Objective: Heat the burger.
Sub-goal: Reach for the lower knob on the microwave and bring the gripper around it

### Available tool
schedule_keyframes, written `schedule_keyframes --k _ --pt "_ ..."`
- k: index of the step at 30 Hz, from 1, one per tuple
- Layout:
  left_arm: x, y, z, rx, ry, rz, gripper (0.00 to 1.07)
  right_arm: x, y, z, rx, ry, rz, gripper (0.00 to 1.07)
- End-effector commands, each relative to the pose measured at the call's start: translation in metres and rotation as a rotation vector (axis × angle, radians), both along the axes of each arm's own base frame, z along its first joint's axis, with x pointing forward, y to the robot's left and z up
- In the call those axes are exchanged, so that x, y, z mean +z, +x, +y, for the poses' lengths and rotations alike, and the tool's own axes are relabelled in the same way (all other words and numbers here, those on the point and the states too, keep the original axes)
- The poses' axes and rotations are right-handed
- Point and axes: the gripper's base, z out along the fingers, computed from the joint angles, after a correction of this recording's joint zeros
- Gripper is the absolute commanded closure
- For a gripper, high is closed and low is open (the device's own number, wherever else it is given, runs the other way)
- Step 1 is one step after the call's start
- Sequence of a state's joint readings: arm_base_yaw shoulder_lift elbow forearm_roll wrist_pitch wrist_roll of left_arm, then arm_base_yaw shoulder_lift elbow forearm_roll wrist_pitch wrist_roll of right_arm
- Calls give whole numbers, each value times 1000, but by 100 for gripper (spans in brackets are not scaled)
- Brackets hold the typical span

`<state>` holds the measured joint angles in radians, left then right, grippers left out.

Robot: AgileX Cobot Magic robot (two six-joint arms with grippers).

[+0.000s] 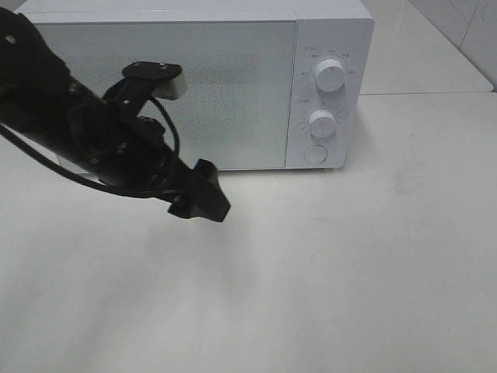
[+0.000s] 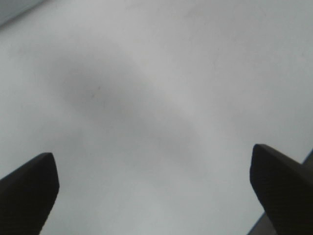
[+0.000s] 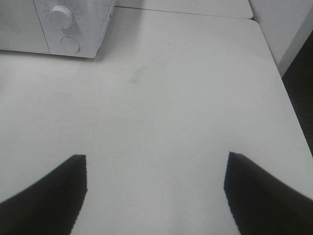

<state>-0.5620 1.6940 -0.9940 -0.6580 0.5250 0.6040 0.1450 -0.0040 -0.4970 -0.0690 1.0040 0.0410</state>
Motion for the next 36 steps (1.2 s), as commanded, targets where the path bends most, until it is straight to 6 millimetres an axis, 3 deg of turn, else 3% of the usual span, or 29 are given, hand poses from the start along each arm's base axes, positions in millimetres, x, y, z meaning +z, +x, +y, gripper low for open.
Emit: schedule_keyframes --k 1,3,4,5,15,22,27,36 --pt "7 -5 17 -26 16 84 6 0 -4 -1 -6 5 -33 31" --pt "18 -3 47 3 10 171 6 0 -4 -1 -6 5 -33 31" --pt "18 -3 47 3 10 171 6 0 -4 -1 -6 5 -33 31" --pt "26 -3 63 27 -1 200 6 0 -4 -1 -6 5 -33 31" --pt "55 -22 122 67 17 358 6 0 -4 -1 -6 5 -33 31" --pt "84 -40 176 384 83 342 6 0 -4 -1 -6 5 -33 31" --pt "104 -58 199 555 160 270 6 0 -4 -1 -6 5 -33 31" --pt "142 -101 206 702 207 62 6 0 -4 -1 -6 5 -33 31"
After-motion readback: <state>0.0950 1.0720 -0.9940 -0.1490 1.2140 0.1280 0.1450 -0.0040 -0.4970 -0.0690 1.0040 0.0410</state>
